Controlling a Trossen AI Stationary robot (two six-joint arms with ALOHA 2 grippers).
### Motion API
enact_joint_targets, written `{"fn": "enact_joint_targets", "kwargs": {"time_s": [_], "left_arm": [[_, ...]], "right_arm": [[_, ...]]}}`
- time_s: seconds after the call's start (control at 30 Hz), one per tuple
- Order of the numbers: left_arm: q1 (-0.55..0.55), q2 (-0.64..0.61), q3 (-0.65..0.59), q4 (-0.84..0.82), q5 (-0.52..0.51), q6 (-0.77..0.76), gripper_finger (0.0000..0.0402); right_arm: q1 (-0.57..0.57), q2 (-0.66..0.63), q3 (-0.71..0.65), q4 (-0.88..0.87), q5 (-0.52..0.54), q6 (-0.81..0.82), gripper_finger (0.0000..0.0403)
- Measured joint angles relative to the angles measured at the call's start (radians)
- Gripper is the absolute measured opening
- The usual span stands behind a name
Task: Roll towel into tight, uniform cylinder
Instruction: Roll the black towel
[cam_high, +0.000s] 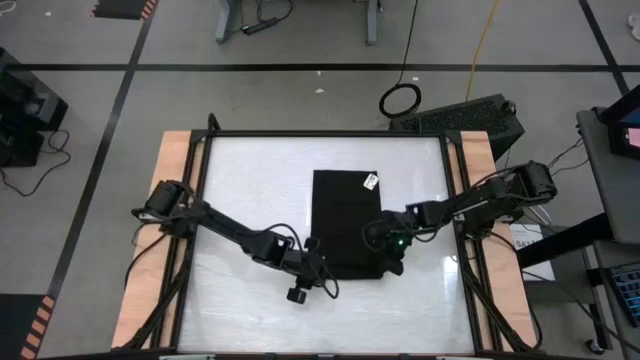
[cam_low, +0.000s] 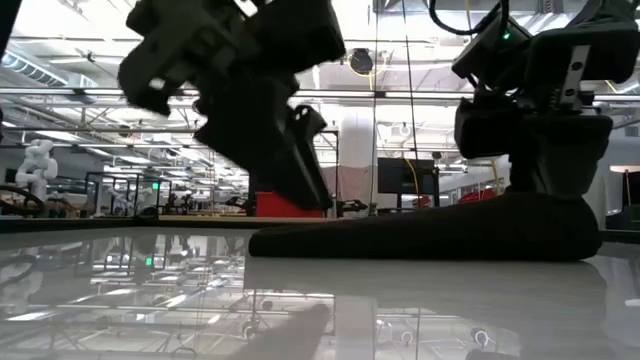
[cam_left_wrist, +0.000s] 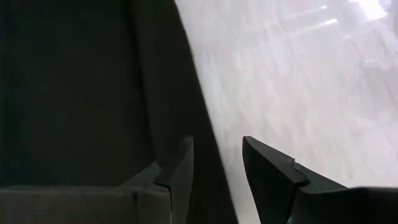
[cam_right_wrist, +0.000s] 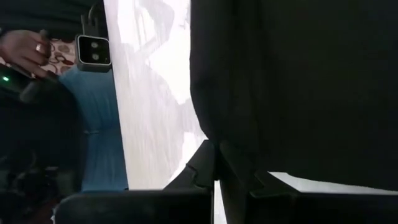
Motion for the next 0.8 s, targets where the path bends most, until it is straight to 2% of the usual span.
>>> {"fn": "enact_joint_targets", "kwargs": {"time_s": [0.17,0.5,0.63,0.8], "left_arm": [[0.000,0.030,0.000,0.022,0.010,-0.009,0.0144],[0.007,0.081,0.000,0.020,-0.032,-0.031,0.0145],[0.008,0.092,0.002,0.020,-0.042,-0.084,0.0144],[0.020,0.093,0.002,0.017,-0.039,-0.106,0.0117]], "right_arm": [[-0.023,0.000,0.000,-0.005,-0.005,0.016,0.0000],[-0.060,0.000,0.000,-0.011,-0.085,0.026,0.0000],[-0.067,0.000,0.000,-0.011,-0.107,0.028,0.0001],[-0.069,0.000,0.000,-0.012,-0.120,0.005,0.0030]]}}
